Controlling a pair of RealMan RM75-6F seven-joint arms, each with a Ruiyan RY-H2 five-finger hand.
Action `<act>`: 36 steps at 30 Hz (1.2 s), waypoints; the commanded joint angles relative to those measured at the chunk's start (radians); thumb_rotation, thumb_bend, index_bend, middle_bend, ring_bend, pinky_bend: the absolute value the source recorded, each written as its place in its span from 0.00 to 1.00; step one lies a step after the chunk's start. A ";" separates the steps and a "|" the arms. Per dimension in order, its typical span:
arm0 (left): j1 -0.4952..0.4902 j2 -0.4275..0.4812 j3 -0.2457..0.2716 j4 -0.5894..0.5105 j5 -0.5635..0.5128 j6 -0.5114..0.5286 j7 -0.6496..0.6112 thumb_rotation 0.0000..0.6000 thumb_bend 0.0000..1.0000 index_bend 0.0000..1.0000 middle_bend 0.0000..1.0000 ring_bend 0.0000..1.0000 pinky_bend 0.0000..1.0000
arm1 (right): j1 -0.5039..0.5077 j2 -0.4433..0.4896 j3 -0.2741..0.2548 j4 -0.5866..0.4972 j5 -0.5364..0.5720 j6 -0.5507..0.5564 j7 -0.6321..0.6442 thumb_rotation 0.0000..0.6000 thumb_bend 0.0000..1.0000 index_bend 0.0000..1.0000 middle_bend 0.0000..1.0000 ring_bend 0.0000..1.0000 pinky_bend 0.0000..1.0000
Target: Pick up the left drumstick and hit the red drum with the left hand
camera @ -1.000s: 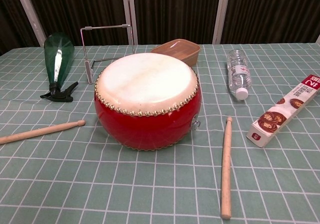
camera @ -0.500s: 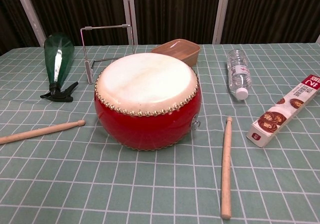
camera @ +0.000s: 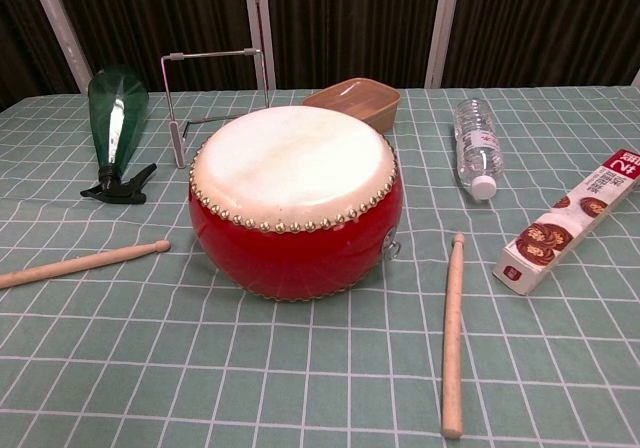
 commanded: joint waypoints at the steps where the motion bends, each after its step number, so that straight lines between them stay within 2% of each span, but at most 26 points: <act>1: -0.078 -0.046 -0.053 -0.075 -0.170 -0.127 0.132 1.00 0.23 0.43 1.00 0.99 0.94 | 0.000 0.001 0.000 0.001 0.002 -0.001 0.007 1.00 0.44 0.00 0.00 0.00 0.04; 7: -0.163 -0.118 -0.089 -0.114 -0.408 -0.217 0.308 1.00 0.27 0.44 1.00 1.00 0.97 | 0.001 0.005 0.001 -0.003 0.008 -0.009 0.021 1.00 0.44 0.00 0.00 0.00 0.04; 13: -0.225 -0.190 -0.093 -0.097 -0.541 -0.224 0.426 1.00 0.28 0.45 1.00 1.00 0.98 | 0.004 0.008 0.001 -0.004 0.009 -0.014 0.035 1.00 0.44 0.00 0.00 0.00 0.04; 20: -0.259 -0.246 -0.088 -0.057 -0.614 -0.215 0.478 1.00 0.31 0.45 1.00 1.00 0.98 | 0.005 0.012 0.000 -0.007 0.010 -0.019 0.050 1.00 0.44 0.00 0.00 0.00 0.04; 26: -0.280 -0.278 -0.079 -0.022 -0.663 -0.201 0.514 1.00 0.31 0.40 1.00 1.00 0.98 | 0.007 0.017 0.003 -0.013 0.011 -0.021 0.055 1.00 0.44 0.00 0.00 0.00 0.04; 36: -0.304 -0.324 -0.073 0.072 -0.721 -0.222 0.498 1.00 0.31 0.45 1.00 1.00 0.98 | 0.004 0.015 0.000 -0.014 0.011 -0.019 0.060 1.00 0.44 0.00 0.00 0.00 0.04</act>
